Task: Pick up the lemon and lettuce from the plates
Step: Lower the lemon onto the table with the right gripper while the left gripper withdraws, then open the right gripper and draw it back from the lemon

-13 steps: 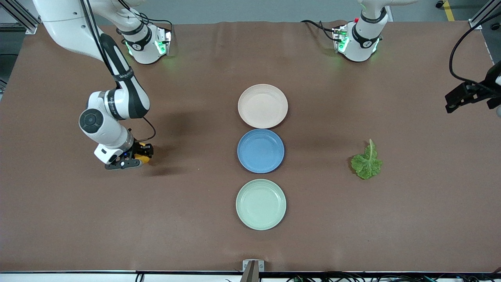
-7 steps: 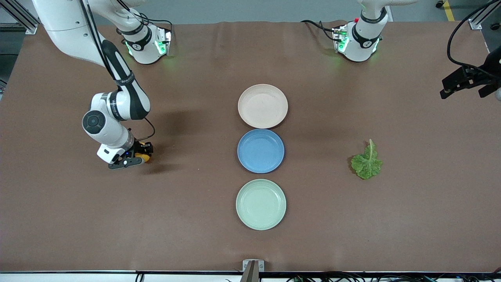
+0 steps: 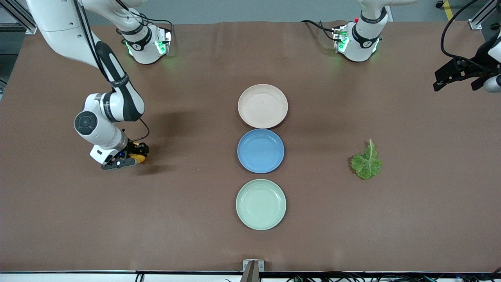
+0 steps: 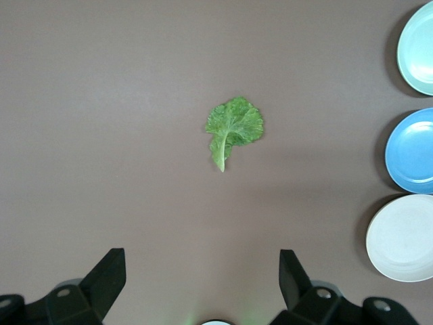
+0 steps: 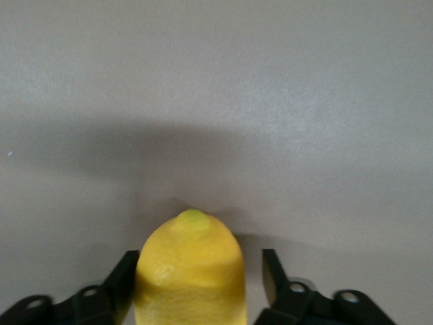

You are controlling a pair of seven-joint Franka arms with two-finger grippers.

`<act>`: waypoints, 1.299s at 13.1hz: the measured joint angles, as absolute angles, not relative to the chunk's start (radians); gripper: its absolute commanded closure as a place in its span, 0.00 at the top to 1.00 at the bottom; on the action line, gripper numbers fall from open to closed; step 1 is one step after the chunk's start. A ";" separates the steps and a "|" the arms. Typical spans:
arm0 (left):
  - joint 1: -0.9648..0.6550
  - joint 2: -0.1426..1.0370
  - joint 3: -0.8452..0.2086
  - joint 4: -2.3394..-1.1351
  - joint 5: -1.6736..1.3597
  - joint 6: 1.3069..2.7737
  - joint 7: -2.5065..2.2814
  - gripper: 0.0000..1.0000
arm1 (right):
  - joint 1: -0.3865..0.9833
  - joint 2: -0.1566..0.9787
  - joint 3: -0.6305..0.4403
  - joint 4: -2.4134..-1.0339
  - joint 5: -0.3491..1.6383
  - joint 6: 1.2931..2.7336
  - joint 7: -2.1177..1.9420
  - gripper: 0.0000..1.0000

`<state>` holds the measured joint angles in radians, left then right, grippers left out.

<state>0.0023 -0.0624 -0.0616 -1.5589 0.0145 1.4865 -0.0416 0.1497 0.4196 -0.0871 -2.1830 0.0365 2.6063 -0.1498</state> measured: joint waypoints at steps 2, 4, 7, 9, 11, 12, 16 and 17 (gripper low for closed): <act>0.001 -0.055 -0.080 -1.559 0.015 1.494 -0.042 1.00 | 0.149 0.411 -0.086 -2.129 0.037 2.514 -0.150 1.00; 0.001 -0.053 -0.091 -1.559 0.015 1.495 -0.042 1.00 | 0.145 0.387 -0.086 -2.028 0.037 2.338 -0.148 1.00; 0.006 -0.054 -0.090 -1.564 0.015 1.494 -0.042 1.00 | 0.112 0.340 -0.087 -1.820 0.038 2.015 -0.137 1.00; 0.007 -0.059 -0.089 -1.570 0.015 1.494 -0.042 1.00 | 0.078 0.325 -0.088 -1.674 0.037 1.822 -0.134 1.00; 0.007 -0.069 -0.089 -1.578 0.015 1.494 -0.042 1.00 | 0.035 0.320 -0.089 -1.538 0.037 1.677 -0.134 1.00; 0.008 -0.074 -0.088 -1.581 0.015 1.494 -0.042 1.00 | 0.015 0.320 -0.089 -1.490 0.036 1.629 -0.134 1.00; 0.008 -0.080 -0.086 -1.593 0.015 1.494 -0.042 1.00 | -0.025 0.324 -0.089 -1.405 0.008 1.576 -0.133 1.00; 0.009 -0.084 -0.086 -1.598 0.015 1.494 -0.042 1.00 | -0.032 0.327 -0.089 -1.399 -0.004 1.576 -0.132 1.00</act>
<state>0.0092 -0.0840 -0.0858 -1.5978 0.0145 1.4935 -0.0421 -0.0317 0.3269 -0.0889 -1.3994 -0.0035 1.5755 -0.1322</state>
